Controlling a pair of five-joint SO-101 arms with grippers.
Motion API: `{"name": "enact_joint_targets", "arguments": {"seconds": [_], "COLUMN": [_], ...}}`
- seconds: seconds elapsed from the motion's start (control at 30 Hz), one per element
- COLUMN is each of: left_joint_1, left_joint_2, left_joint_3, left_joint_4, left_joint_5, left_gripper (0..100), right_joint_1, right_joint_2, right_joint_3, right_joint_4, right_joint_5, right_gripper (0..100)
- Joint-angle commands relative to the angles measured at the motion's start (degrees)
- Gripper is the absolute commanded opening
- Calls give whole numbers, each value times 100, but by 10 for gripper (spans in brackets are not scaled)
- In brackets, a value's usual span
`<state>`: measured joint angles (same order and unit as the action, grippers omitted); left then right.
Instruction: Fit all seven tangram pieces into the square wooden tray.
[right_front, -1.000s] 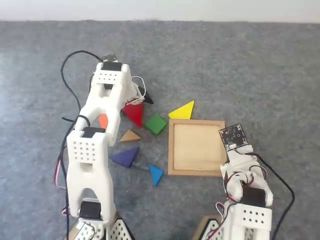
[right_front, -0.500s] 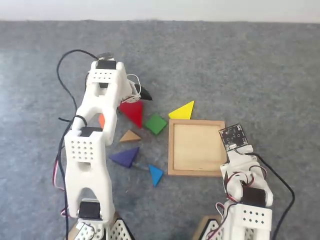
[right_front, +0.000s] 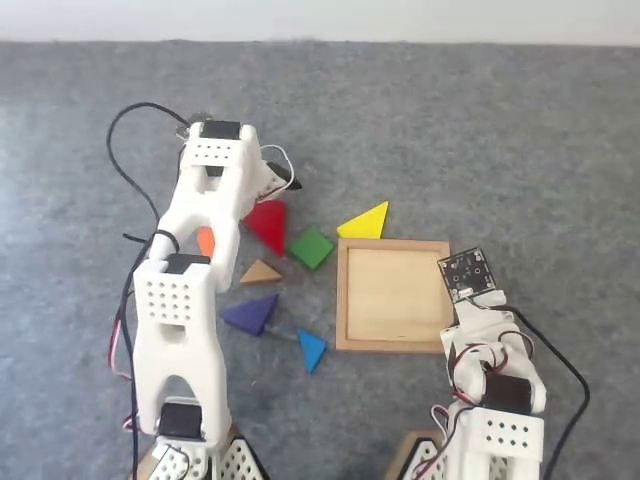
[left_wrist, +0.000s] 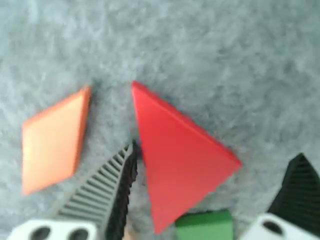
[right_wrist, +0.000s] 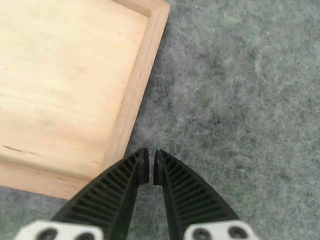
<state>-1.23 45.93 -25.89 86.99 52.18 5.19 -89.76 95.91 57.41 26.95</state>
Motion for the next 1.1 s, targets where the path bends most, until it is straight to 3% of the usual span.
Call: {"name": "enact_joint_targets", "arguments": {"seconds": [0.0, 0.37, 1.07], "left_joint_1": [264, -123, 88], "left_joint_2": [202, 589, 589], "left_joint_3": [-259, -725, -497], "left_joint_4": [176, 1046, 1055], "left_joint_5": [527, 519, 510], "left_gripper": [430, 433, 400], "right_joint_1": [4, 4, 4], "right_joint_2": [-66, -66, -66], "right_joint_3": [97, 97, 97], "right_joint_4": [-110, -110, -110], "right_joint_5": [-18, -18, -18], "right_gripper": [39, 39, 39]}}
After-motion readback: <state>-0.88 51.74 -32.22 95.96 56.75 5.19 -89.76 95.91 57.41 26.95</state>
